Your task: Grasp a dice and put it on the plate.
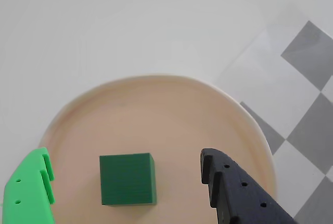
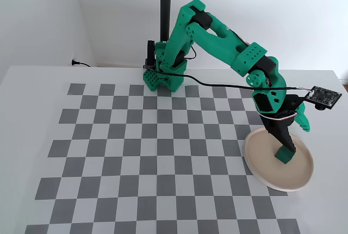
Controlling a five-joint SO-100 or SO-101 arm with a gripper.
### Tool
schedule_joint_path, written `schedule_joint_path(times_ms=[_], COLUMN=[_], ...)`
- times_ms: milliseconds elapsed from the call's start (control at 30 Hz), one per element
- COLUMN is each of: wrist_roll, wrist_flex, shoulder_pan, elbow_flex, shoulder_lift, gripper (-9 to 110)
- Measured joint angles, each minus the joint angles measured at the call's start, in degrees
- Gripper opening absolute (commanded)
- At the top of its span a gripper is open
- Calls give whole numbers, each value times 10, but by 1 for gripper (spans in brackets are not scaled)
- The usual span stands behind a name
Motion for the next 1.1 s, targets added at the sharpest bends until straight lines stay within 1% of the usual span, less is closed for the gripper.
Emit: schedule_joint_path(times_ms=[200,500,733,967,1100], wrist_roll=[8,63,98,134,163], wrist_flex=[-18,-21,-39,-57,-57], shoulder_pan=[26,73,120,186,222], elbow_flex=[82,199,329,451,494], shoulder_lift=[104,261,409,544,599], gripper=[23,22,19,11,5])
